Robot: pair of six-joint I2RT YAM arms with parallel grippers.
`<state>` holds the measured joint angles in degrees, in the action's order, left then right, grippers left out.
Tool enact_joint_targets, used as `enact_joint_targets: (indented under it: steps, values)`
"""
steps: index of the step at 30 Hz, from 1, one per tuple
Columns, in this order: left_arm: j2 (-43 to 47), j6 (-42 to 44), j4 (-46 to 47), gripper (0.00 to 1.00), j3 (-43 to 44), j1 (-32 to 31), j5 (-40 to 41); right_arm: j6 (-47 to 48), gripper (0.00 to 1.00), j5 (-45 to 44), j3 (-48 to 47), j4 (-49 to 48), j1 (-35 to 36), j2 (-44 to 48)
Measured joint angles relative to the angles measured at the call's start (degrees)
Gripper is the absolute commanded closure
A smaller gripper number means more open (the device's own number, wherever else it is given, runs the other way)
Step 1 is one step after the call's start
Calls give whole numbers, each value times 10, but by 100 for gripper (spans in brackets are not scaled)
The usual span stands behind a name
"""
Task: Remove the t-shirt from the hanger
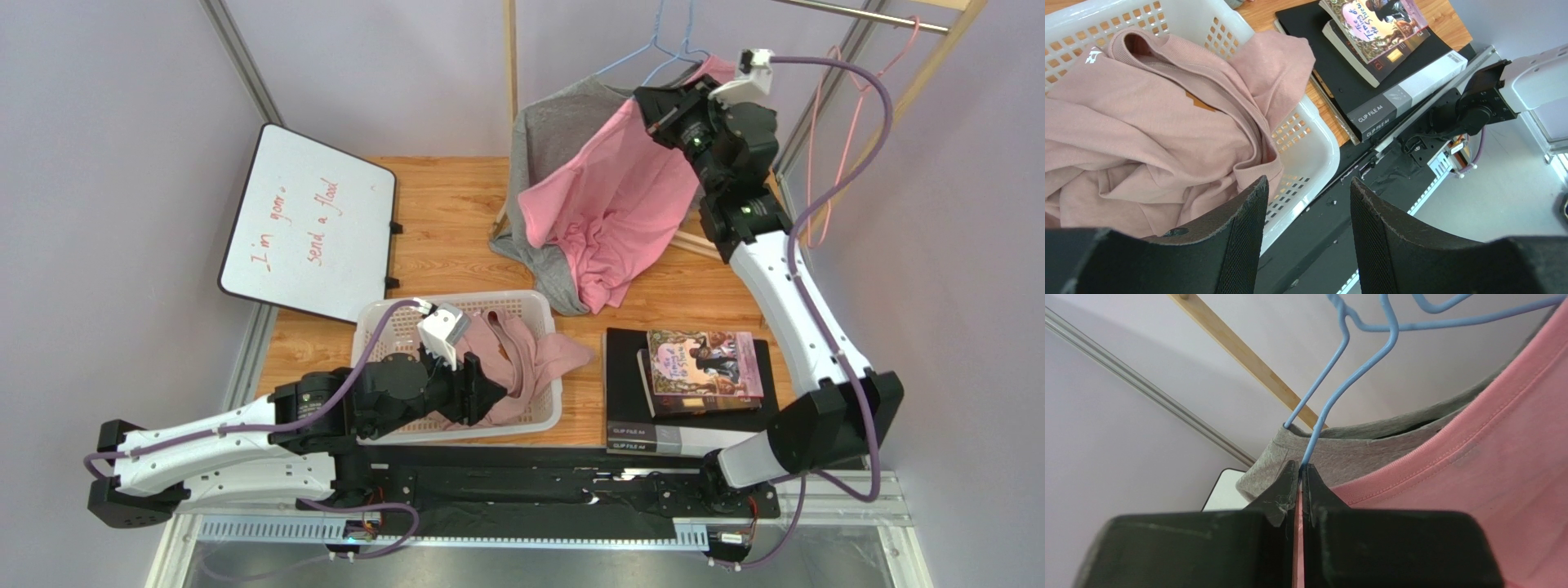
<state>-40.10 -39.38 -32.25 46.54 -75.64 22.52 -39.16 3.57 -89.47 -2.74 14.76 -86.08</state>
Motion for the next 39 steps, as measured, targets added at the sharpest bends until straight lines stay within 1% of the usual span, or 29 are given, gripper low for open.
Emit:
enact_joint_targets:
  steps: [5,10,11,12,13,14,15,16,19,24,26,28,30,31,32,36,37,39]
  values:
    - [-10,0,8,43,0,0,-5,0,100,-7,44,-1,-31,70]
    - [-32,1,17,43,0,0,-14,5,100,-16,68,0,-40,99]
    - [-35,1,18,43,0,0,-16,7,95,-16,71,2,-40,100]
    - [-37,1,19,43,0,0,-17,9,88,-15,71,3,-40,100]
    - [-39,1,20,43,0,0,-17,11,69,-13,71,3,-40,98]
    - [-40,1,21,43,0,0,-19,12,61,-9,71,4,-40,96]
    - [-40,1,22,43,0,0,-20,12,56,-3,69,4,-40,92]
    - [-41,1,23,43,0,0,-21,18,47,4,64,5,-40,86]
    - [-42,0,25,43,0,0,-24,15,39,21,49,6,-40,66]
    - [-42,0,25,43,0,0,-25,12,39,51,-9,17,-40,16]
    - [-42,0,26,43,0,0,-25,10,43,66,-47,21,-40,-12]
    - [-42,0,26,43,0,0,-26,8,50,74,-76,24,-40,-35]
    - [-42,0,27,43,0,0,-26,6,55,80,-97,27,-40,-54]
    - [-41,0,27,43,0,0,-26,4,61,82,-105,32,-40,-63]
    - [-41,0,27,43,0,0,-26,1,64,85,-112,34,-40,-71]
    - [-35,0,27,43,0,0,-25,-9,69,92,-119,34,-40,-95]
    - [-35,0,27,43,0,0,-25,-12,73,94,-119,34,-40,-100]
    - [-31,0,27,43,0,0,-25,-19,73,98,-119,32,-40,-108]
